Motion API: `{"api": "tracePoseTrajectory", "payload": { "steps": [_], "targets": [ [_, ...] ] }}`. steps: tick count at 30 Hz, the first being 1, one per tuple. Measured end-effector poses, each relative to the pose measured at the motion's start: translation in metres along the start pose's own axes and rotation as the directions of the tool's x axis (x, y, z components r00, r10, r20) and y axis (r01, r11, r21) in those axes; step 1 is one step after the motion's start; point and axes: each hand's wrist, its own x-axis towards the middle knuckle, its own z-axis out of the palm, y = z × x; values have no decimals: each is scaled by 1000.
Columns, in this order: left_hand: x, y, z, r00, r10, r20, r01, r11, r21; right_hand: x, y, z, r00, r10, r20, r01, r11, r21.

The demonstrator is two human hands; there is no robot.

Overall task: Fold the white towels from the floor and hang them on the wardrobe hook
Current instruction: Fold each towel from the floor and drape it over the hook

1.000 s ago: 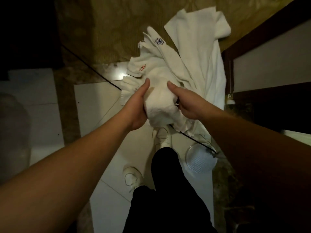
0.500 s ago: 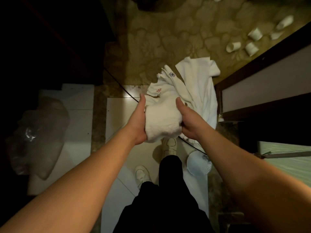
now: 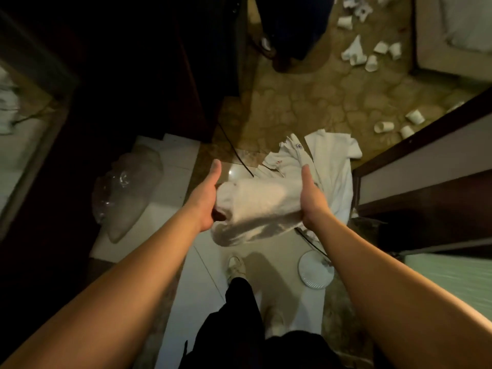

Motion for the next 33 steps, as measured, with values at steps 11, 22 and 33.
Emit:
{"api": "tracePoseTrajectory", "payload": {
  "steps": [11,22,33],
  "targets": [
    [-187,-69,-69,777,583,-238,-537,811,232,-81,73,-64,989,-140,49,148,906,-397],
    [-421,-87,-57,501,849,-169,-631,492,600,-289,38,-7,443,-587,677,896,318,-311],
    [-615,-186,-146,564,822,-85,-736,546,401,-539,96,76,-37,-311,950,910,383,160]
  ]
}}
